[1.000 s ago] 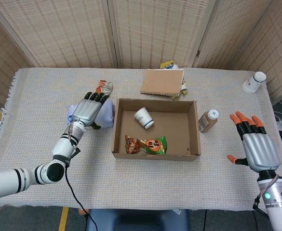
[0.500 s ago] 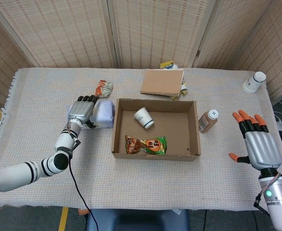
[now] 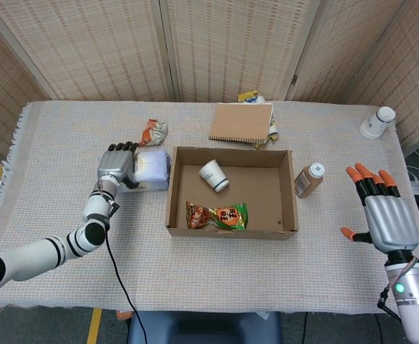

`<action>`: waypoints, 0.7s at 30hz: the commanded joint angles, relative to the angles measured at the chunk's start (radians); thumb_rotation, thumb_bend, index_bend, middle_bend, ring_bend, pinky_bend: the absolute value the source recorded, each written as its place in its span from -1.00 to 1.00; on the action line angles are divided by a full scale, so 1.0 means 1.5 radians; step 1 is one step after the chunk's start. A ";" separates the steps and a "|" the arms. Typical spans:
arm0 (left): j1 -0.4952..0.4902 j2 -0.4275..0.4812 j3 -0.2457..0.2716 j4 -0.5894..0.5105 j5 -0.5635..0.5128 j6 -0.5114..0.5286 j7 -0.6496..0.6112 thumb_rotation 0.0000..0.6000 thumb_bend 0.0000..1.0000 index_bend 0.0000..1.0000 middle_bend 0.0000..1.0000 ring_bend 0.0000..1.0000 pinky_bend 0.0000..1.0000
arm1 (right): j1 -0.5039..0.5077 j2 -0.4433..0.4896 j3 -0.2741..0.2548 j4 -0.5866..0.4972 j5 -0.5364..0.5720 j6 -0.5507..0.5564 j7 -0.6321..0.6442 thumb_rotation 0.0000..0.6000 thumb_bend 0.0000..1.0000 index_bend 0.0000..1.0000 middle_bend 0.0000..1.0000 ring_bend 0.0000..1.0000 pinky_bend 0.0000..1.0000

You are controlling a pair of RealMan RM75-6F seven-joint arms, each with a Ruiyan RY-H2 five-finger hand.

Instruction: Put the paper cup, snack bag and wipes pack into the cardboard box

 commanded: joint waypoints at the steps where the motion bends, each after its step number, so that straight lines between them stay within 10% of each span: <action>1: -0.005 0.000 0.016 0.005 -0.023 -0.009 0.018 1.00 -0.76 -1.00 -1.00 -1.00 -0.87 | 0.000 -0.001 -0.001 0.000 0.000 -0.001 -0.001 1.00 -0.91 -0.87 -1.00 -1.00 -1.00; 8: -0.012 -0.021 0.043 0.036 -0.039 0.025 0.056 1.00 -0.50 -1.00 -0.95 -0.93 -0.64 | 0.001 -0.003 -0.001 0.000 0.002 -0.001 -0.004 1.00 -0.91 -0.87 -1.00 -1.00 -1.00; 15: 0.001 -0.042 0.043 0.056 -0.009 0.069 0.066 1.00 -0.30 -0.10 0.09 -0.04 0.17 | 0.004 -0.005 -0.002 0.001 0.007 -0.004 -0.008 1.00 -0.91 -0.87 -1.00 -1.00 -1.00; 21: 0.017 -0.038 0.034 0.051 0.044 0.082 0.057 1.00 -0.22 0.38 0.57 0.35 0.53 | 0.002 -0.003 -0.001 -0.001 0.004 0.001 -0.006 1.00 -0.91 -0.87 -1.00 -1.00 -1.00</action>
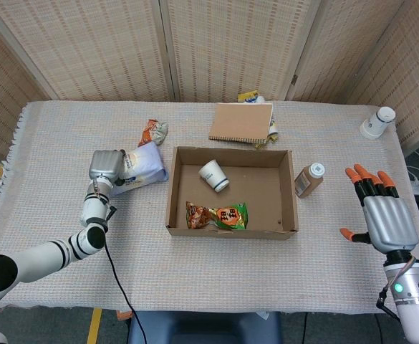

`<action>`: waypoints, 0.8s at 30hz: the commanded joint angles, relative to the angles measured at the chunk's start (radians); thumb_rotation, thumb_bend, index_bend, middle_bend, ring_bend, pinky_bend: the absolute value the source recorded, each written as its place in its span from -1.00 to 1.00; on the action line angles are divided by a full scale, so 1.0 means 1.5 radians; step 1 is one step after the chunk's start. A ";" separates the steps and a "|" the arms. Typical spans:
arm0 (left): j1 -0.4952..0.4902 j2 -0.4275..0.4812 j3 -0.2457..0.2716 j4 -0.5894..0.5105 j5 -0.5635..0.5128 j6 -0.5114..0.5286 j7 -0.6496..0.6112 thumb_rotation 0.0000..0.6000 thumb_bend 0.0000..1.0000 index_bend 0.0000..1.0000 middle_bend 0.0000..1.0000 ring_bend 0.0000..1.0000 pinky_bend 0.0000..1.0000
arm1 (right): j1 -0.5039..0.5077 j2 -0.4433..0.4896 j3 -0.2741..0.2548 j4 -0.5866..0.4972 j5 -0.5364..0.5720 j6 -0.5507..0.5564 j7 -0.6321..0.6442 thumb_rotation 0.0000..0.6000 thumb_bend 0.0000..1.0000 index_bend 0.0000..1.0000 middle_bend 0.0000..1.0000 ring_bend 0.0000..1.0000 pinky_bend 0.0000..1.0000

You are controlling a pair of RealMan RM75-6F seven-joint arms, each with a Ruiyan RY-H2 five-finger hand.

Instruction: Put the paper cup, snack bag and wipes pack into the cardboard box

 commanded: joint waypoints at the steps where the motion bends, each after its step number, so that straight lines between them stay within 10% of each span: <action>1: 0.008 0.009 -0.010 -0.010 0.029 0.012 -0.006 1.00 -0.21 0.41 0.60 0.37 0.54 | 0.000 0.000 0.000 -0.001 -0.001 0.001 0.000 1.00 -0.91 -0.87 -1.00 -1.00 -1.00; 24: -0.061 0.273 -0.156 -0.327 0.082 0.143 0.055 1.00 -0.14 0.61 0.83 0.56 0.71 | -0.004 0.003 -0.004 -0.008 -0.016 0.001 0.003 1.00 -0.91 -0.87 -1.00 -1.00 -1.00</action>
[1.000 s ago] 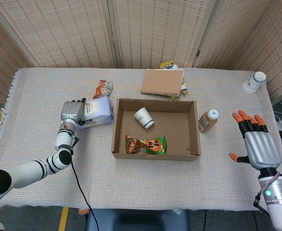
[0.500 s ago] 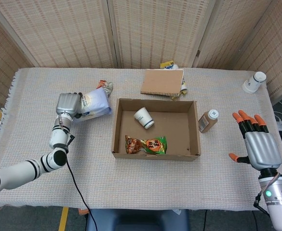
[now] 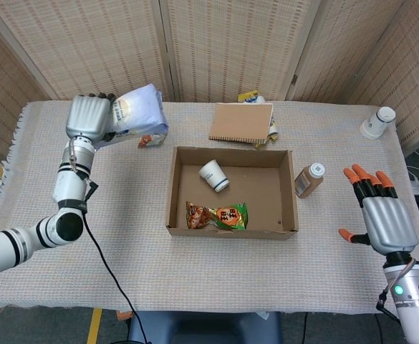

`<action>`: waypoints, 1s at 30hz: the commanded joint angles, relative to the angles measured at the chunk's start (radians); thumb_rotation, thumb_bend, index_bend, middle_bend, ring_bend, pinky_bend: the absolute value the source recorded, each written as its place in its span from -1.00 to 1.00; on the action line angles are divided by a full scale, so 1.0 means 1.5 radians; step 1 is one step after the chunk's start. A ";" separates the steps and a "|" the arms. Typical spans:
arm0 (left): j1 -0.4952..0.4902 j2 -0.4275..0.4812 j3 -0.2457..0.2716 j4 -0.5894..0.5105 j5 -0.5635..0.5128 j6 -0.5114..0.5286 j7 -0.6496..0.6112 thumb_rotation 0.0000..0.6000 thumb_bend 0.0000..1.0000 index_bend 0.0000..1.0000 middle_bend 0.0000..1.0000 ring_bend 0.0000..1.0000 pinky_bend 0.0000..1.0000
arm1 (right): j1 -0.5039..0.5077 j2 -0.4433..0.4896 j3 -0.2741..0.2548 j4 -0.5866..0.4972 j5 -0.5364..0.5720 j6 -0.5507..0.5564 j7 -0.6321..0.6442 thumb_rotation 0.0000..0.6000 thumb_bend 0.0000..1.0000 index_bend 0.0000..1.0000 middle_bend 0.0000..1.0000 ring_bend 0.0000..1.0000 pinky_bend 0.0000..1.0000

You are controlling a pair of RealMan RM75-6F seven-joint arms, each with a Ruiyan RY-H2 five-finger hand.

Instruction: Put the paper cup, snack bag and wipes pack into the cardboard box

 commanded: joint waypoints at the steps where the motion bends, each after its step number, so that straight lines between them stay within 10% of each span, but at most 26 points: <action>1: -0.028 0.010 -0.041 -0.071 0.010 0.034 0.000 1.00 -0.14 0.61 0.83 0.57 0.71 | 0.000 -0.001 -0.001 0.001 0.000 -0.001 -0.001 1.00 -0.91 -0.87 -1.00 -1.00 -1.00; 9: -0.077 -0.085 -0.092 -0.160 -0.027 0.066 -0.042 1.00 -0.10 0.62 0.84 0.58 0.71 | 0.002 -0.002 -0.001 0.005 -0.003 -0.005 0.002 1.00 -0.91 -0.89 -1.00 -1.00 -1.00; 24: -0.121 -0.353 -0.075 -0.036 0.008 0.180 -0.062 1.00 -0.11 0.60 0.83 0.57 0.70 | -0.001 0.002 -0.001 0.004 -0.009 -0.005 0.009 1.00 -0.91 -0.89 -1.00 -1.00 -1.00; 26: -0.115 -0.352 -0.075 -0.033 0.007 0.160 -0.063 1.00 -0.23 0.40 0.63 0.40 0.55 | -0.003 0.004 0.000 0.003 -0.011 -0.002 0.012 1.00 -0.91 -0.88 -1.00 -1.00 -1.00; 30: -0.096 -0.305 -0.072 -0.057 -0.017 0.072 -0.061 1.00 -0.59 -0.78 -0.59 -0.67 -0.42 | -0.004 0.008 0.001 0.004 -0.012 -0.003 0.017 1.00 -0.91 -0.88 -1.00 -1.00 -1.00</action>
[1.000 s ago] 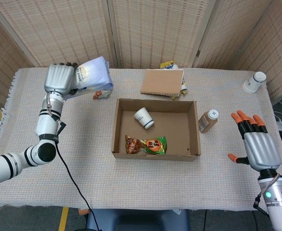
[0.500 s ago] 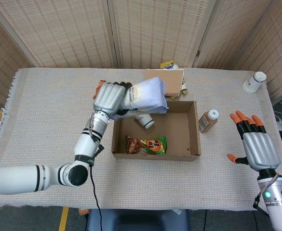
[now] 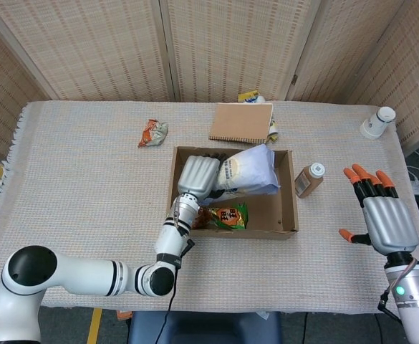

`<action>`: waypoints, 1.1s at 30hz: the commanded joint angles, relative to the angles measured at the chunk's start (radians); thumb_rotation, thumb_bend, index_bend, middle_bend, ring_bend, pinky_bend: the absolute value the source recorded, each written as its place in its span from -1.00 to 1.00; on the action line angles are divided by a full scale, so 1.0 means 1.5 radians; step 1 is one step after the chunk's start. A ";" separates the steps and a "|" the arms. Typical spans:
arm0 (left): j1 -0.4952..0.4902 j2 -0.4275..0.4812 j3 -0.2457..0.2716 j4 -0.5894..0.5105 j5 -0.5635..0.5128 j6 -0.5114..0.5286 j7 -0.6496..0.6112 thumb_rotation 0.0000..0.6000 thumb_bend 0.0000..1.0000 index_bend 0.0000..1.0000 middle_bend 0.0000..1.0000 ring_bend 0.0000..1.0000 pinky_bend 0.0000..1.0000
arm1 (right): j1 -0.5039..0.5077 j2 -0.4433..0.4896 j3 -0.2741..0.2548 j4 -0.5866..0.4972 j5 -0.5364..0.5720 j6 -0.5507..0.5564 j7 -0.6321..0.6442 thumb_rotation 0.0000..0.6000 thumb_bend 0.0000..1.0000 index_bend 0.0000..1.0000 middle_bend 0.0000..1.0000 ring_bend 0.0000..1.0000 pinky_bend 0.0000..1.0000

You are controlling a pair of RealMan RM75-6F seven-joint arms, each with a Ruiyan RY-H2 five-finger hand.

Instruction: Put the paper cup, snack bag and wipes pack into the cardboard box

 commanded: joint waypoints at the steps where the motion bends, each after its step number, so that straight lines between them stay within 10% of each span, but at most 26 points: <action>1: 0.018 0.049 0.002 -0.026 -0.031 -0.085 0.002 1.00 -0.64 -0.94 -0.81 -0.86 -0.62 | 0.000 0.001 0.000 0.000 -0.001 -0.001 0.002 1.00 -0.91 -0.88 -1.00 -1.00 -1.00; 16: 0.040 0.162 -0.020 -0.088 -0.033 -0.109 -0.018 1.00 -0.71 -1.00 -1.00 -1.00 -0.92 | 0.002 -0.006 -0.001 0.001 0.002 -0.002 -0.009 1.00 -0.91 -0.88 -1.00 -1.00 -1.00; 24: 0.119 0.343 -0.040 -0.121 0.019 -0.087 -0.052 1.00 -0.56 -1.00 -1.00 -1.00 -0.92 | 0.003 -0.007 -0.002 0.001 0.003 -0.006 -0.008 1.00 -0.91 -0.88 -1.00 -1.00 -1.00; 33: 0.347 0.493 0.095 -0.171 0.322 -0.051 -0.201 1.00 -0.54 -1.00 -1.00 -1.00 -0.87 | 0.006 -0.013 -0.005 0.000 0.005 -0.009 -0.018 1.00 -0.91 -0.88 -1.00 -1.00 -1.00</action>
